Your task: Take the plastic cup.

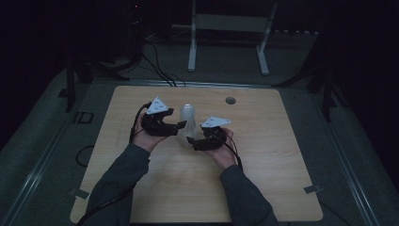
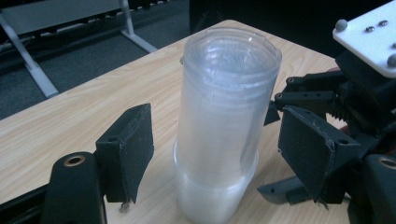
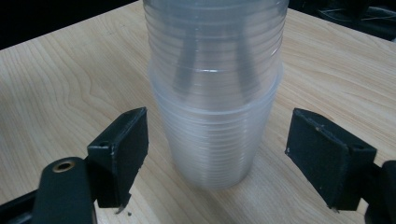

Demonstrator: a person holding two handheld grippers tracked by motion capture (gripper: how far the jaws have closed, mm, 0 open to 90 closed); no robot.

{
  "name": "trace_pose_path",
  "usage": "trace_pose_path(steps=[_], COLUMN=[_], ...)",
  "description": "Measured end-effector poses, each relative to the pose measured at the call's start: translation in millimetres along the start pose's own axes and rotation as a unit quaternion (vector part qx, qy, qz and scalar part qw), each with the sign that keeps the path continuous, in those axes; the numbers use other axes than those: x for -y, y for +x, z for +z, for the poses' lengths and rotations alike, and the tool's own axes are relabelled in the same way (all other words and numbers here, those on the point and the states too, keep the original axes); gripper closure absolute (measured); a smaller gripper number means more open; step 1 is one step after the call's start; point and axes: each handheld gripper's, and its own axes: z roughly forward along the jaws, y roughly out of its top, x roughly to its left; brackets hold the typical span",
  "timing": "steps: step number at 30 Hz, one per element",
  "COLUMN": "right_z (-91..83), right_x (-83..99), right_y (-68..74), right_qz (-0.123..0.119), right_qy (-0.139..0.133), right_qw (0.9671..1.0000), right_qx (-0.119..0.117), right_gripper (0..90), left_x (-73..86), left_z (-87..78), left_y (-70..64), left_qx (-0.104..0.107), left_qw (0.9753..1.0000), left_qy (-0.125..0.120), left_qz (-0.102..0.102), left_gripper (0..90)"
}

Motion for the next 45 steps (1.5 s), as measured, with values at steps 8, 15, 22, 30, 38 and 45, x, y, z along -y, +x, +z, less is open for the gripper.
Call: trace_pose_path(steps=[8, 15, 22, 30, 38, 45], right_z=[2.7, 4.7, 7.1, 12.6, 20.8, 26.4], right_x=[0.8, 1.2, 0.0, -2.7, -2.7, -2.1], right_y=[-0.8, -1.7, -1.2, -1.0, 0.5, 1.4], right_qz=[0.001, 0.005, -0.001, -0.008, -0.009, -0.011], right_qy=[0.0, -0.006, -0.01, -0.014, -0.016, -0.013], right_qw=[1.0, 1.0, 1.0, 0.9999, 0.9998, 0.9998], right_qx=[0.001, -0.001, 0.001, 0.002, -0.002, 0.003], right_gripper=[20.2, 19.8, 19.7, 19.7, 17.9, 20.2], left_x=[-8.5, -12.5, -13.0, -15.1, -15.8, -16.4], left_z=[11.3, 21.3, 29.3, 29.6, 28.8, 28.6], left_y=[0.4, -2.1, -0.9, -2.5, -3.4, -3.2], left_qx=[0.0, 0.003, 0.006, 0.009, 0.014, 0.018], left_qw=[1.0, 1.0, 1.0, 0.9999, 0.9999, 0.9998], left_qy=[-0.005, -0.005, -0.007, -0.006, -0.009, -0.008], left_qz=[0.001, 0.004, -0.005, -0.002, 0.0, -0.002], left_gripper=[25.2, 25.1, 25.1, 31.7, 37.9, 38.3])
